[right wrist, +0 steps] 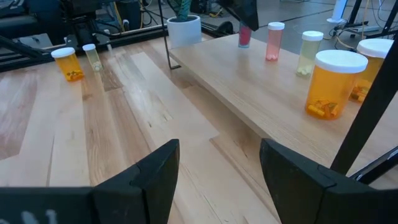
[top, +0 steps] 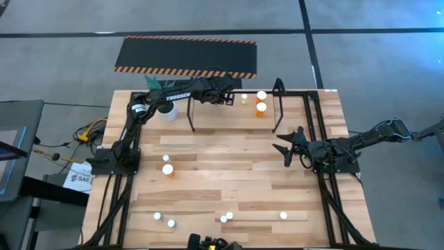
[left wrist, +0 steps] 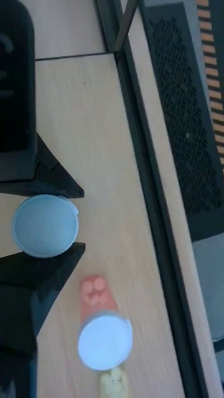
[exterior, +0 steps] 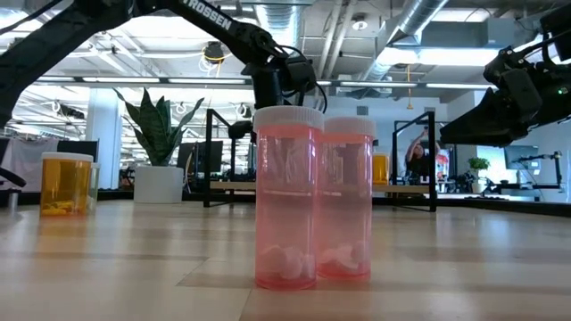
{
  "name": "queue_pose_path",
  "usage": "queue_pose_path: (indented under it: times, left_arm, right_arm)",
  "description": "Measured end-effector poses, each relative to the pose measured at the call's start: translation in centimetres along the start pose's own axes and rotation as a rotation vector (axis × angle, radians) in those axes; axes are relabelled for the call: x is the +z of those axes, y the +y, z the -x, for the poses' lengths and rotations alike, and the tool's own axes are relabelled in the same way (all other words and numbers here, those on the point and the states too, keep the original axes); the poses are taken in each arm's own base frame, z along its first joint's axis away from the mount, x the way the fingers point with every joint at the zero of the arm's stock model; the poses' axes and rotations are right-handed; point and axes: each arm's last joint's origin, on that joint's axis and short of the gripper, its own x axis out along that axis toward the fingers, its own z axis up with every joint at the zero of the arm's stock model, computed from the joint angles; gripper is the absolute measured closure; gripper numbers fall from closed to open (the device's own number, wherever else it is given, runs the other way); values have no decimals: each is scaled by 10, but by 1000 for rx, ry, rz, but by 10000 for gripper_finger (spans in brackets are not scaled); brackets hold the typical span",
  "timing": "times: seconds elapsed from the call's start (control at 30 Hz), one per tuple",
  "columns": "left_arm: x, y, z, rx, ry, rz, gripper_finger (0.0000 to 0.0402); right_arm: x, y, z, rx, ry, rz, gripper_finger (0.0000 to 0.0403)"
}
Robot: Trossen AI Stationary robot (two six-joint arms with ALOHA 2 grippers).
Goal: Pick and place medicine bottles onto shelf by color
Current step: Put the blue pill bottle on the shelf
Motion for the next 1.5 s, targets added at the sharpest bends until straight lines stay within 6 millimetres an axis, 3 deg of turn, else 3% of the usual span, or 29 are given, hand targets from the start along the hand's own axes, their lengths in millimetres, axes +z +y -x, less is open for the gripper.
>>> queue_pose_path:
  times: [1.37, 1.5]
  left_arm:
    - [0, 0, 1, 53, -53, 110, 302]
    - [-6, -2, -7, 74, -45, 96, 302]
  right_arm:
    - [0, 0, 0, 0, 0, 0, 159]
    - [0, 0, 0, 0, 0, 0, 159]
